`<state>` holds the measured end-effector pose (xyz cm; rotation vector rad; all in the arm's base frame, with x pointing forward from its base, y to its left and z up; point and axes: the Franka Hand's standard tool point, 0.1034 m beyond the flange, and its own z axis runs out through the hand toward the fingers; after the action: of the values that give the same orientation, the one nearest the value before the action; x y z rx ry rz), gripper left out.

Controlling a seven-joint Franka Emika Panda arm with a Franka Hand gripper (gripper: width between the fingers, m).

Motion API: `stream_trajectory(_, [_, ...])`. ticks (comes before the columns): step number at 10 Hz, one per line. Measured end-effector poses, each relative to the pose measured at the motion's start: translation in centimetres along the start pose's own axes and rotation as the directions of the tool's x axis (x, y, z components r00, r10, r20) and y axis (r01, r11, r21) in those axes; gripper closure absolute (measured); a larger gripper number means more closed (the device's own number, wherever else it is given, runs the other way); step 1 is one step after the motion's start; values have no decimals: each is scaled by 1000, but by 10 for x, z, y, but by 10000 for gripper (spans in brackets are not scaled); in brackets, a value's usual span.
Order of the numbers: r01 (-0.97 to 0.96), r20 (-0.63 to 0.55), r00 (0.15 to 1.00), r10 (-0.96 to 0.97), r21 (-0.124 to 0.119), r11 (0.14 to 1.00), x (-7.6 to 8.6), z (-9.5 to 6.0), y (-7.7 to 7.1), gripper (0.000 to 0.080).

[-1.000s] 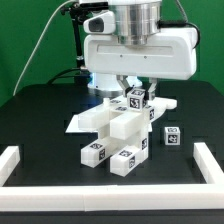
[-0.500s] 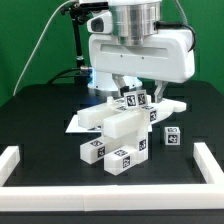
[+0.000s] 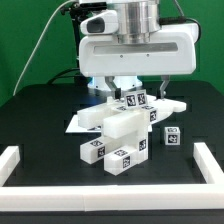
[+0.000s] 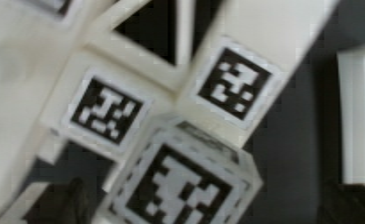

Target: Assemble chair

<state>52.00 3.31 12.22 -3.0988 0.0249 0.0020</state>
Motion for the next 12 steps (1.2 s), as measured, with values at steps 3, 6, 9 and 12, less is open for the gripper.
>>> stream_trajectory(3, [186,-3,983,-186,-3,983,-4,2,1,151])
stream_trajectory(6, [388,-18,921,-389,-28,921,-2,4,3,151])
stream_trajectory(9, [350,-18,936,-350,-27,936,-2,4,3,406])
stream_trajectory(12, [142,-26,990,-142,-20,990,-2,4,2,514])
